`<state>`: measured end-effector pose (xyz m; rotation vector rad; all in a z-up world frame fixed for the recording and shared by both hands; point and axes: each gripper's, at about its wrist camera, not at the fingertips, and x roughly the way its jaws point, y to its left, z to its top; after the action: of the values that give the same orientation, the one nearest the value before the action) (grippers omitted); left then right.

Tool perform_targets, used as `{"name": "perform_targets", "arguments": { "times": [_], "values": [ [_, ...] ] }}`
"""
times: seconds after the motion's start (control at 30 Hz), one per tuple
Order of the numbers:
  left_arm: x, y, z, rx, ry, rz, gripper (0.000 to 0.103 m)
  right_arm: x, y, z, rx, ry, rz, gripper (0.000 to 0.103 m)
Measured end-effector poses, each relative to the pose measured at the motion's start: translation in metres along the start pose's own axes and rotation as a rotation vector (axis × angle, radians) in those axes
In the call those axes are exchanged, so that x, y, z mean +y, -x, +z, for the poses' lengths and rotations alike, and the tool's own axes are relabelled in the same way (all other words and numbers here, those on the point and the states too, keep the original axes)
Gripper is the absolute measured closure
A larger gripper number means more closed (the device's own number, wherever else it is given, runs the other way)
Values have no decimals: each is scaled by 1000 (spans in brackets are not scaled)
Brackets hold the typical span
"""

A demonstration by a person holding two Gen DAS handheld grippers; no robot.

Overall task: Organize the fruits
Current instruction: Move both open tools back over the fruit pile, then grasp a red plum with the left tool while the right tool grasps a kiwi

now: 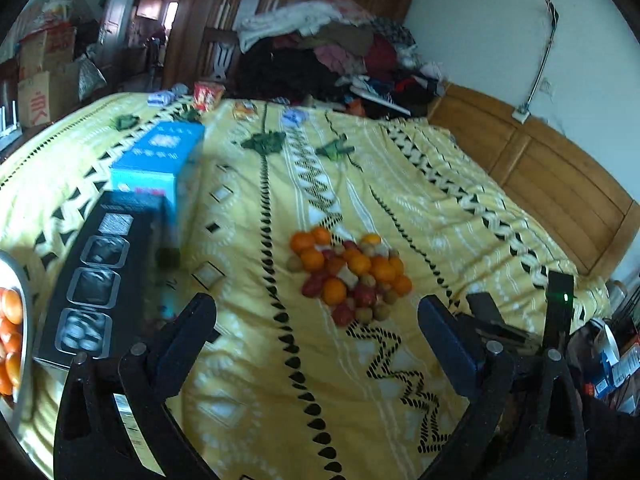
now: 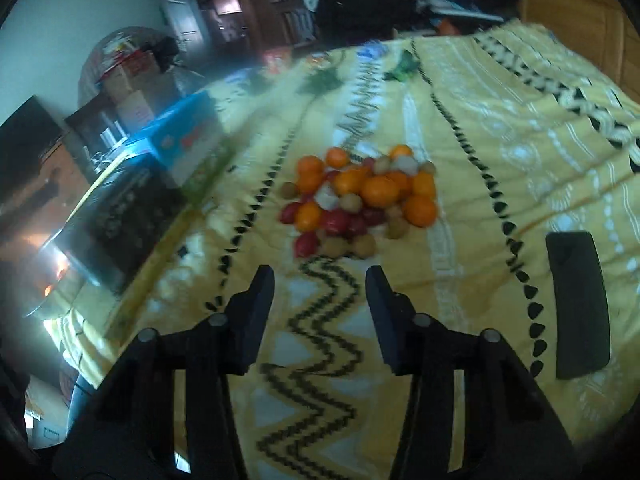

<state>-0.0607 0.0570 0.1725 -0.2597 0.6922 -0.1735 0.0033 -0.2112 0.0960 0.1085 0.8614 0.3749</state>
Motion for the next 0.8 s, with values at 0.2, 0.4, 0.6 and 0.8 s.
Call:
{"name": "perform_targets", "arguments": {
  "times": [0.2,0.4,0.6,0.8],
  "values": [
    [-9,-62,-23,147,-4,-16,26,-53,-53,32,65,-75,-7,54],
    [-10,-135,-33,273,-12,-52,49,-59,-54,38,30,-102,74,55],
    [-24,-189,-44,338,-52,-76,61,-62,-47,15,50,-110,108,55],
    [-30,-204,-45,334,-88,-67,63,-69,-41,12,46,-116,111,55]
  ]
}}
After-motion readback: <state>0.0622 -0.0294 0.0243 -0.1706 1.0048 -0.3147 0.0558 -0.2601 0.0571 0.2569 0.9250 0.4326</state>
